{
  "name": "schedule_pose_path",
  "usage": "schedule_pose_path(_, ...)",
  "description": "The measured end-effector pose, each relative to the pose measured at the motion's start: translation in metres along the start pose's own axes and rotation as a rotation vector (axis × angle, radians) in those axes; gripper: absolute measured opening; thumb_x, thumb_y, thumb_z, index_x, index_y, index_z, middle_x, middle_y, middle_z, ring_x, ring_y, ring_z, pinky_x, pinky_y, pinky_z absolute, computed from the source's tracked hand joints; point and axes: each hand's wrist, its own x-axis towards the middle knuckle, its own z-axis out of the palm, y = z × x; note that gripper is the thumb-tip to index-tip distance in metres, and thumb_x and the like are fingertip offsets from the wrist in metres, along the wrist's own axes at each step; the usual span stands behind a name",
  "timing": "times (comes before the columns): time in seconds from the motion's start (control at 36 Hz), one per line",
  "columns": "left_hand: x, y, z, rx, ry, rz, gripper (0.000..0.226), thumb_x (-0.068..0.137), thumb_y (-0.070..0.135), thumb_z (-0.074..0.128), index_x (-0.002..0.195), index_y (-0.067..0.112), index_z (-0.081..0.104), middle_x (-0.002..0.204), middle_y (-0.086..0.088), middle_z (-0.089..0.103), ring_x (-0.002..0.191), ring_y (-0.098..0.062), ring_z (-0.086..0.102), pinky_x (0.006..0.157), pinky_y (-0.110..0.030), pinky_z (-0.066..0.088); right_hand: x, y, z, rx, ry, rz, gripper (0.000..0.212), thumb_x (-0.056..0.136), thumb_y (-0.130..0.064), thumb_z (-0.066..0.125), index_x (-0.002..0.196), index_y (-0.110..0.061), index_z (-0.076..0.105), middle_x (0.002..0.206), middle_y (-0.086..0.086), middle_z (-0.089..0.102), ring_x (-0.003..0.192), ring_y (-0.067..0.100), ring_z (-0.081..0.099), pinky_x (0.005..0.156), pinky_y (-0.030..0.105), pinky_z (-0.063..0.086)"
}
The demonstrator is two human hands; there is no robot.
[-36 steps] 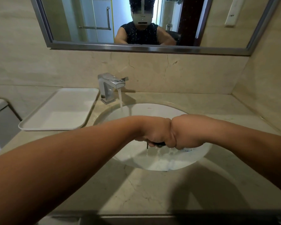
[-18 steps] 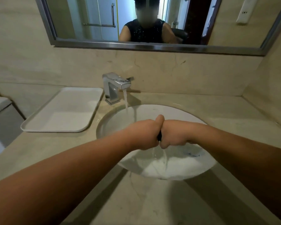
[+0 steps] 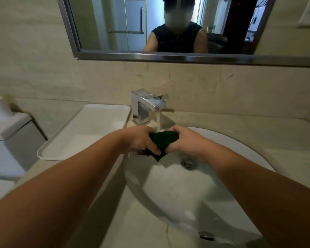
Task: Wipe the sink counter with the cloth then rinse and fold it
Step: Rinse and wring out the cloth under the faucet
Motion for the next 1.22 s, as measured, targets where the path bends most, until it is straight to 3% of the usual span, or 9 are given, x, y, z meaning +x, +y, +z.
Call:
schedule_pose_path(0.25, 0.015, 0.0, -0.006, -0.403, 0.197, 0.132, 0.028, 0.089, 0.019, 0.081, 0.117, 0.015, 0.075, 0.107, -0.006, 0.081, 0.104, -0.026, 0.077, 0.098, -0.045, 0.061, 0.024, 0.003, 0.004, -0.018, -0.049, 0.008, 0.07, 0.072, -0.015, 0.089, 0.13, -0.028, 0.053, 0.113, -0.002, 0.071, 0.103, 0.018, 0.069, 0.084, 0.035, 0.058)
schedule_pose_path(0.47, 0.018, 0.011, 0.01, -0.847, 0.281, 0.199, 0.03, 0.092, 0.014, 0.075, 0.121, 0.014, 0.073, 0.111, -0.014, 0.079, 0.1, -0.032, 0.078, 0.079, -0.042, 0.065, 0.029, 0.008, 0.011, 0.086, -0.065, 0.036, 0.055, 0.077, -0.026, 0.087, 0.128, -0.027, 0.064, 0.114, -0.003, 0.074, 0.108, 0.016, 0.068, 0.085, 0.031, 0.051)
schedule_pose_path(0.61, 0.016, 0.013, 0.013, -0.821, 0.224, 0.192, 0.03, 0.095, 0.025, 0.075, 0.123, 0.016, 0.074, 0.114, -0.013, 0.079, 0.106, -0.032, 0.077, 0.092, -0.047, 0.062, 0.032, 0.007, 0.004, 0.305, 0.052, 0.021, 0.02, 0.094, -0.02, 0.069, 0.112, -0.03, 0.071, 0.105, -0.004, 0.077, 0.103, 0.014, 0.07, 0.079, 0.028, 0.047)
schedule_pose_path(0.69, 0.014, 0.011, 0.012, -0.768, 0.217, 0.195, 0.028, 0.097, 0.027, 0.073, 0.123, 0.015, 0.074, 0.111, -0.012, 0.08, 0.101, -0.029, 0.078, 0.083, -0.037, 0.065, 0.036, 0.007, 0.0, 0.353, 0.119, 0.005, 0.016, 0.098, -0.021, 0.067, 0.112, -0.022, 0.074, 0.103, 0.002, 0.081, 0.1, 0.021, 0.077, 0.081, 0.031, 0.055)
schedule_pose_path(0.83, 0.019, 0.001, 0.009, -0.532, 0.265, 0.101, 0.041, 0.082, 0.014, 0.086, 0.12, 0.015, 0.072, 0.109, -0.014, 0.08, 0.096, -0.032, 0.079, 0.093, -0.048, 0.063, 0.033, -0.004, -0.012, 0.543, 0.226, 0.038, 0.012, 0.095, -0.019, 0.067, 0.102, -0.013, 0.075, 0.088, 0.021, 0.075, 0.074, 0.038, 0.073, 0.075, 0.059, 0.062)
schedule_pose_path(0.97, 0.016, 0.0, 0.014, -0.178, 0.234, -0.015, 0.032, 0.085, 0.015, 0.079, 0.116, 0.019, 0.071, 0.099, -0.01, 0.078, 0.087, -0.028, 0.078, 0.083, -0.042, 0.066, 0.024, -0.017, -0.032, 0.625, 0.233, 0.003, 0.01, 0.096, -0.002, 0.065, 0.105, -0.005, 0.067, 0.094, 0.029, 0.074, 0.078, 0.038, 0.072, 0.071, 0.047, 0.062)
schedule_pose_path(1.08, 0.015, -0.005, 0.021, -0.1, 0.198, -0.071, 0.024, 0.091, 0.028, 0.074, 0.113, 0.018, 0.073, 0.095, -0.005, 0.078, 0.085, -0.021, 0.076, 0.077, -0.033, 0.062, 0.02, -0.029, -0.052, 0.724, 0.304, -0.006, 0.016, 0.092, 0.002, 0.069, 0.107, -0.002, 0.064, 0.098, 0.029, 0.073, 0.079, 0.036, 0.074, 0.075, 0.049, 0.063)
schedule_pose_path(1.14, 0.016, -0.008, 0.025, -0.193, 0.202, -0.085, 0.025, 0.091, 0.035, 0.074, 0.109, 0.017, 0.071, 0.096, -0.008, 0.079, 0.089, -0.026, 0.077, 0.084, -0.04, 0.064, 0.018, -0.033, -0.058, 0.785, 0.359, 0.005, 0.015, 0.092, 0.004, 0.068, 0.103, -0.002, 0.062, 0.094, 0.029, 0.072, 0.076, 0.035, 0.073, 0.075, 0.049, 0.063)
schedule_pose_path(1.22, 0.018, -0.005, 0.028, -0.632, 0.142, -0.108, 0.041, 0.094, 0.037, 0.076, 0.123, 0.01, 0.068, 0.108, -0.017, 0.076, 0.108, -0.041, 0.074, 0.096, -0.055, 0.06, 0.016, -0.03, -0.058, 0.801, 0.429, 0.039, 0.012, 0.093, 0.002, 0.068, 0.101, -0.005, 0.061, 0.088, 0.028, 0.072, 0.076, 0.035, 0.071, 0.078, 0.05, 0.062)
